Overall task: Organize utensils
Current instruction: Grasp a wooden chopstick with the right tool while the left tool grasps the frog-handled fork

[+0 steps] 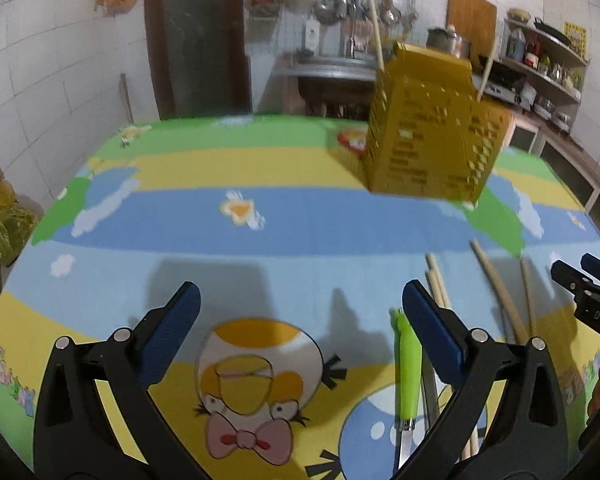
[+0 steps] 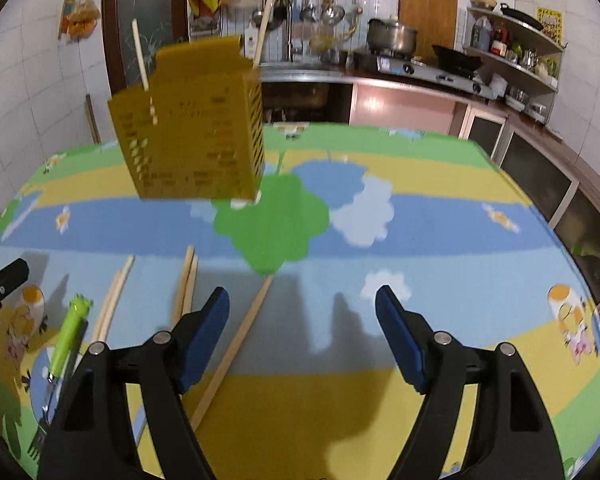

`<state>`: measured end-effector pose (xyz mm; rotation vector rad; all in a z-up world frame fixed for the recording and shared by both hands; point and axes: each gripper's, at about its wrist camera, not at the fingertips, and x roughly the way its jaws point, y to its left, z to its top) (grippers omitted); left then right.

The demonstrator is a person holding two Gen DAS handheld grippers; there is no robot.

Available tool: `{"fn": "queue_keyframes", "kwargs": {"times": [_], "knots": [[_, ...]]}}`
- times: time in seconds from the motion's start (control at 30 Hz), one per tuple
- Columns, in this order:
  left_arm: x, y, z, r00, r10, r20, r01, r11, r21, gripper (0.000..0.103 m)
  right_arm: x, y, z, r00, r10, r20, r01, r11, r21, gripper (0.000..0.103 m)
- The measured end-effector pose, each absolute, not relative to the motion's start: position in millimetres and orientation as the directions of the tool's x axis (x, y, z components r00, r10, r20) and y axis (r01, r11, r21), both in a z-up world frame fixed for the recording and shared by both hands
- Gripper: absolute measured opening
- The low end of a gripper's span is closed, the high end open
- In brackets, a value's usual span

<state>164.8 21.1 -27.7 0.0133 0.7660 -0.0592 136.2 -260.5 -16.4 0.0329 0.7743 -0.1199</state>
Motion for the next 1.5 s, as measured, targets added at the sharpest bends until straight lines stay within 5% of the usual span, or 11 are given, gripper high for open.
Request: {"fn": "queue_keyframes", "kwargs": {"times": [0.43, 0.8, 1.1, 1.3, 1.5], "knots": [[165.4, 2.6, -52.0, 0.635, -0.11, -0.765, 0.114, 0.992, -0.049, 0.098, 143.3, -247.0, -46.0, 0.623, -0.118, -0.773, 0.175, 0.985, -0.01, 0.073], [163.5, -12.0, -55.6, 0.617, -0.125, -0.777, 0.164, 0.986, -0.029, 0.094, 152.2, -241.0, -48.1, 0.594, -0.119, -0.796, 0.199, 0.98, 0.002, 0.047], [171.8, -16.8, -61.3, 0.574, -0.128, -0.809, 0.173, 0.984, -0.033, 0.072, 162.9, -235.3, -46.9, 0.594, -0.092, -0.799, 0.186, 0.982, 0.026, 0.019], [175.9, -27.0, -60.7, 0.557, -0.107, -0.824, 0.17, 0.985, -0.013, 0.06, 165.4, -234.1, -45.9, 0.589, -0.076, -0.804, 0.177, 0.984, 0.036, 0.015], [174.3, -41.7, -56.9, 0.523, -0.133, -0.842, 0.218, 0.976, -0.019, 0.024, 163.6, -233.3, -46.2, 0.59, -0.074, -0.804, 0.169, 0.985, 0.033, 0.011]]}}
